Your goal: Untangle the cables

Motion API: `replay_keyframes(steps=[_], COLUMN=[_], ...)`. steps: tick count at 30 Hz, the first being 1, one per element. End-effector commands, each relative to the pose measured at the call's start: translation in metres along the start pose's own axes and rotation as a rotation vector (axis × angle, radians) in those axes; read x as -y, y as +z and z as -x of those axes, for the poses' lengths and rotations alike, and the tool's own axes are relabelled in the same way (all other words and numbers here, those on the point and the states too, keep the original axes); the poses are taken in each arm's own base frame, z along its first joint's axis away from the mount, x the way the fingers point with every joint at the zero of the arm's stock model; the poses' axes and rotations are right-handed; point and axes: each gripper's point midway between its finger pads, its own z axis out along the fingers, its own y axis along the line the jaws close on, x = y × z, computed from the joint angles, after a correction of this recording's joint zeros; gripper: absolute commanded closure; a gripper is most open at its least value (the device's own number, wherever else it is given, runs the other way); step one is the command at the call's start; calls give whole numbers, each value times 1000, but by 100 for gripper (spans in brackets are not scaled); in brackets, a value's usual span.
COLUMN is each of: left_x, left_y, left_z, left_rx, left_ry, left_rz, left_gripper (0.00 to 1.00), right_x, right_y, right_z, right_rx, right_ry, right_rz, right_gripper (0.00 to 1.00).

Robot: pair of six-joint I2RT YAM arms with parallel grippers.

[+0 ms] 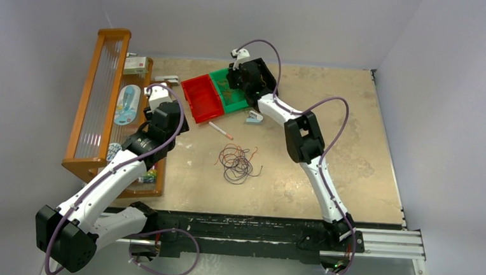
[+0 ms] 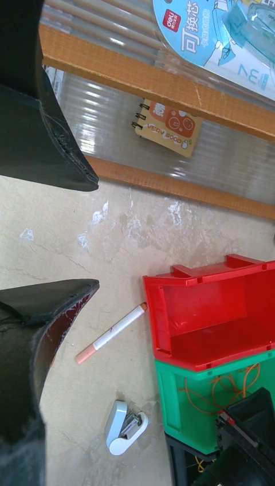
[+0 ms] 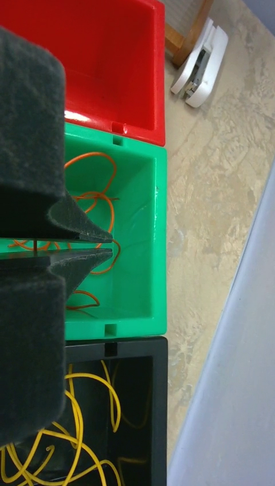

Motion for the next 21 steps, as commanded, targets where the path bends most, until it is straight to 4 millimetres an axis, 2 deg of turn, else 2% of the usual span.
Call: replay_keyframes(steps=[1,13,17,21], left_x=[6,6,6,8], left_y=[-1,-1,-1,0], left_z=[18,17,17,17], left_rx=[47,44,48,45], left_ry=[-31,-29,-34,-36], left_rz=[-20,-20,-23,-30], left_gripper=[43,43,43,42], right_x=[-14,-14,-14,-17], right_y=[-8,-10,-14,-22], right_z=[38,10,18,47], right_rx=[71,-10,-2,40], right_ry=[-15,-66,-74,-85], right_rz=[24,3,-3,-5], right_gripper=[92,93,93,91])
